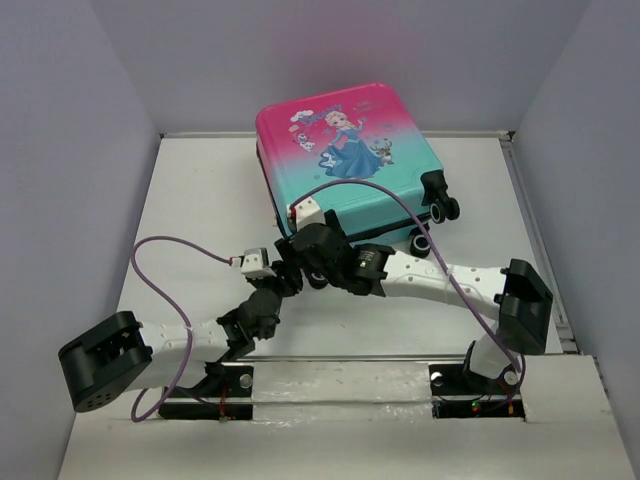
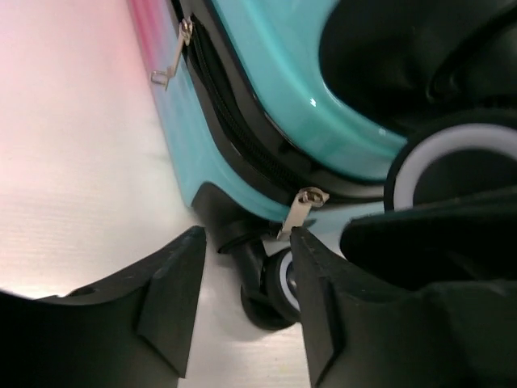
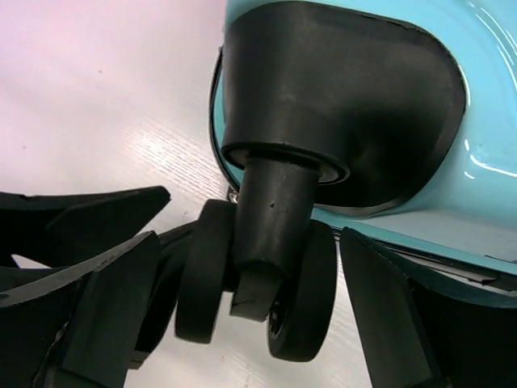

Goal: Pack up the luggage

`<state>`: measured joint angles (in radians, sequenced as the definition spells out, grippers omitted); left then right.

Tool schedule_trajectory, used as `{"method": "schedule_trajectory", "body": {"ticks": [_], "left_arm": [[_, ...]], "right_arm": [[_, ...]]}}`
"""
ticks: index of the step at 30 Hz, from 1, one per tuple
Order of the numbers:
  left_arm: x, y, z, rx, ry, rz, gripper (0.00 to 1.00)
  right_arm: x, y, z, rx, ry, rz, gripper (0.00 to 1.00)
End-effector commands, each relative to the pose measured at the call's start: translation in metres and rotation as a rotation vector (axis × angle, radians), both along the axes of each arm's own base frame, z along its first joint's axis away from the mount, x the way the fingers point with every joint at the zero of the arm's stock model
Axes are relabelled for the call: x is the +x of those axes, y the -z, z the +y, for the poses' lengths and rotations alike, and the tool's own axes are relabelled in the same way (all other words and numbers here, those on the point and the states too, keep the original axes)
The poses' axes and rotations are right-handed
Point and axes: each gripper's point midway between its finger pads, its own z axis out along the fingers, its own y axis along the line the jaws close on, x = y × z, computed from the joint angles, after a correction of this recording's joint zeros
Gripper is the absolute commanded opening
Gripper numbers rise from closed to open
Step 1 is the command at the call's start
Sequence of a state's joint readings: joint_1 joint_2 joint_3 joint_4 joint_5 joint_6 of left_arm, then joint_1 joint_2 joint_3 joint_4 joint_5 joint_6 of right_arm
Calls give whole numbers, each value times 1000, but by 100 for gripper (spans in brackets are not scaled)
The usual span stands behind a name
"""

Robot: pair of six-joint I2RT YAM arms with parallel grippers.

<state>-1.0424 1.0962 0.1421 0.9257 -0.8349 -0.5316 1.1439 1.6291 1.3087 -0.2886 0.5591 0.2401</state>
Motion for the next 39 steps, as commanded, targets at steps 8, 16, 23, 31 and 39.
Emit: {"method": "schedule_trajectory", "body": {"ticks": [8, 16, 23, 31, 39], "left_arm": [[33, -33, -28, -40, 115, -103, 61], [37, -36, -50, -50, 202, -131, 58], [38, -36, -50, -31, 204, -135, 49], [58, -50, -45, 32, 98, -138, 6], [56, -23, 18, 100, -133, -21, 6]], "right_arm": [[30, -29, -18, 45, 161, -70, 27], [25, -43, -17, 120, 94, -92, 7], [20, -39, -8, 137, 37, -78, 7], [14, -38, -15, 160, 26, -76, 7], [-5, -25, -37, 176, -7, -53, 7]]}}
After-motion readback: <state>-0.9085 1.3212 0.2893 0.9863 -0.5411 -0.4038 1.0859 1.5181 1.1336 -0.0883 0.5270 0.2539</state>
